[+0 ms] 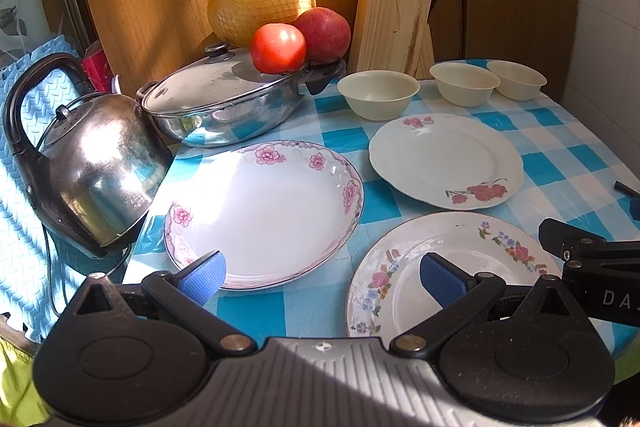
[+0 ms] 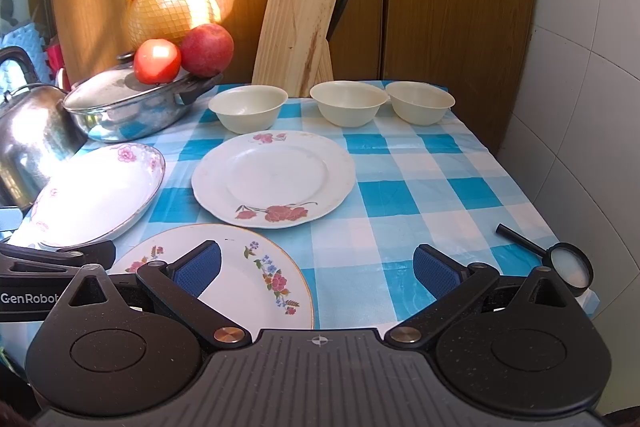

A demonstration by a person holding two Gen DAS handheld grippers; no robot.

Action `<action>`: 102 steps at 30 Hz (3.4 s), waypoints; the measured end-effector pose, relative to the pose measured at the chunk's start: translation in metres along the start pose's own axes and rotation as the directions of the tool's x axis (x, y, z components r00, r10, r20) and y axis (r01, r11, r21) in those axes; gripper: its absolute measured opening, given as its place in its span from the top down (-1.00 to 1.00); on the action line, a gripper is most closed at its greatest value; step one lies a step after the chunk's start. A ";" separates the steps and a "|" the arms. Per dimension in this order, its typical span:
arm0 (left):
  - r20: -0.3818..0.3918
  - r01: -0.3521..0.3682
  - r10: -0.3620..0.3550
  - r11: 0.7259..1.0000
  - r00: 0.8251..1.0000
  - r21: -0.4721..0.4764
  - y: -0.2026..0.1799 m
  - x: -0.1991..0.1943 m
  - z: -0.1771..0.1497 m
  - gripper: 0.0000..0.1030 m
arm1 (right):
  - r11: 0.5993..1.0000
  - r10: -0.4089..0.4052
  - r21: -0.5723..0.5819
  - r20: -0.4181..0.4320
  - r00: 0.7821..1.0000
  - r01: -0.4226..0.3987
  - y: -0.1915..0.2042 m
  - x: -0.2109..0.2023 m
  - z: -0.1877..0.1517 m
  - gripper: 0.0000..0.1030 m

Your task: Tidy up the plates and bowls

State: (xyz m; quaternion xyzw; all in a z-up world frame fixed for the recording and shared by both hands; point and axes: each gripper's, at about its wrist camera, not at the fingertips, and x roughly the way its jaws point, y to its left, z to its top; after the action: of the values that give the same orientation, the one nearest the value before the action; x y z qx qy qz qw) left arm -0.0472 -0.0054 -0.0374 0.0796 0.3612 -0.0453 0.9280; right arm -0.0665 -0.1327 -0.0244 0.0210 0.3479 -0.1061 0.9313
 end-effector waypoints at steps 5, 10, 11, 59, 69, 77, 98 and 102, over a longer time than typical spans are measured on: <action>-0.010 0.004 -0.003 1.000 1.000 0.005 0.000 0.001 -0.001 -0.93 | 1.000 -0.002 -0.002 -0.002 1.000 0.002 -0.001 0.000 -0.001 -1.00; -0.023 0.019 -0.019 1.000 1.000 0.015 -0.001 0.002 -0.003 -0.93 | 1.000 -0.009 0.000 -0.009 1.000 0.009 -0.003 0.001 -0.002 -1.00; -0.027 0.026 -0.025 1.000 0.999 0.017 -0.002 0.002 -0.003 -0.93 | 1.000 -0.010 0.001 -0.010 1.000 0.010 -0.004 0.001 -0.002 -1.00; -0.237 0.179 -0.157 0.981 0.959 0.073 -0.036 0.046 -0.011 -0.92 | 0.996 0.061 0.085 -0.235 0.970 -0.043 -0.034 0.049 -0.020 -0.89; -0.242 0.215 -0.190 0.973 0.952 0.082 -0.043 0.051 -0.007 -0.91 | 0.990 0.132 0.086 -0.233 0.963 -0.115 -0.034 0.050 -0.016 -0.57; -0.252 0.232 -0.201 0.968 0.947 0.098 -0.057 0.056 0.000 -0.91 | 0.961 0.272 0.113 -0.271 0.923 -0.251 -0.037 0.055 -0.007 0.06; -0.173 0.246 -0.231 0.967 0.957 0.072 -0.047 0.053 0.037 -0.74 | 0.978 0.189 0.129 -0.243 0.951 -0.162 -0.071 0.074 0.022 0.09; -0.146 0.218 -0.210 0.975 0.967 0.041 -0.039 0.074 0.068 -0.76 | 0.989 0.138 0.078 -0.202 0.970 -0.124 -0.070 0.086 0.044 -0.33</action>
State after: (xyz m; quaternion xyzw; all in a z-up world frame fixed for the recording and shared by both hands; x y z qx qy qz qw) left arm 0.0467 -0.0578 -0.0427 0.0693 0.4309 -0.1495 0.8872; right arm 0.0097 -0.2214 -0.0447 0.0852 0.4373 -0.0529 0.8937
